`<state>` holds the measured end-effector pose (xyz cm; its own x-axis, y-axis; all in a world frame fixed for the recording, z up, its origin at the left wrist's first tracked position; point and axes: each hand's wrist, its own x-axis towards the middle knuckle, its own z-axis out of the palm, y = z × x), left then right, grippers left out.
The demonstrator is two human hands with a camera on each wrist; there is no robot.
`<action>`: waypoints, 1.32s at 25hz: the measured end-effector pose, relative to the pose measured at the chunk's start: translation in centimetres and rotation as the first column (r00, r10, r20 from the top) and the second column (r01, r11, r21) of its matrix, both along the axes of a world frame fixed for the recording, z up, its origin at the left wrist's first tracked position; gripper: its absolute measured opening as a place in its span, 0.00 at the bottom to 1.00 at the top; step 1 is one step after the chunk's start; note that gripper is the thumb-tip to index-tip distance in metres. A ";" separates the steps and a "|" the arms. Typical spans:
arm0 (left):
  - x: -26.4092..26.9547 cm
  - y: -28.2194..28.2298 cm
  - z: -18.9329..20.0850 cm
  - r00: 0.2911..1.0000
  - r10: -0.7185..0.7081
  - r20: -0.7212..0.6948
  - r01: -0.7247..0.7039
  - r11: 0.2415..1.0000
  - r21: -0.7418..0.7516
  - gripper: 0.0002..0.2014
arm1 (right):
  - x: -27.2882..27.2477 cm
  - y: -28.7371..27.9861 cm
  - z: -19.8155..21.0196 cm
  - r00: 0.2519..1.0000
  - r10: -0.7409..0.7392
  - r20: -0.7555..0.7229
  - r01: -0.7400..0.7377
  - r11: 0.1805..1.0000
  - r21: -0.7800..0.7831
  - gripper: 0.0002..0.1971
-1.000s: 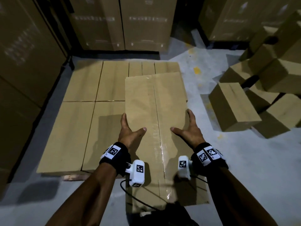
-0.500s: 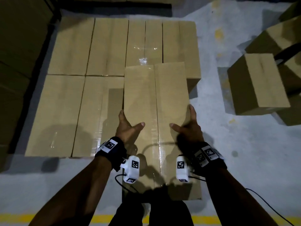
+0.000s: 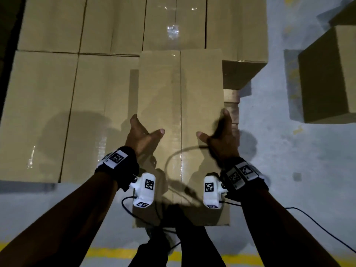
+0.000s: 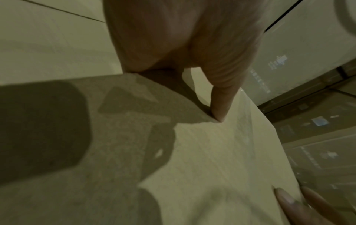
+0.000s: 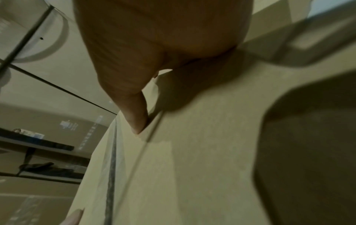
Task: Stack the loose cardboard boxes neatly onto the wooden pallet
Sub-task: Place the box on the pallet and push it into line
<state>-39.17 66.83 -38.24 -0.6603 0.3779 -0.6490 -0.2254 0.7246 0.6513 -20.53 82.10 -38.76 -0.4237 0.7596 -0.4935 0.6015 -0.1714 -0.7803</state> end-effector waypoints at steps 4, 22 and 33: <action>-1.3 0.7 -3.9 0.995 -0.042 -0.090 0.039 0.999 -0.029 0.49 | -1.0 0.4 -4.8 1.000 0.017 0.017 -0.017 1.000 0.013 0.55; -4.8 3.2 -11.2 0.957 -0.072 -0.281 0.025 0.985 -0.169 0.57 | -4.6 2.1 -13.4 1.000 0.019 -0.004 -0.019 0.999 0.033 0.56; -4.7 3.5 -12.1 0.953 -0.117 -0.279 0.045 0.966 -0.253 0.56 | -5.1 2.1 -15.2 0.999 0.040 0.021 -0.041 0.999 0.029 0.54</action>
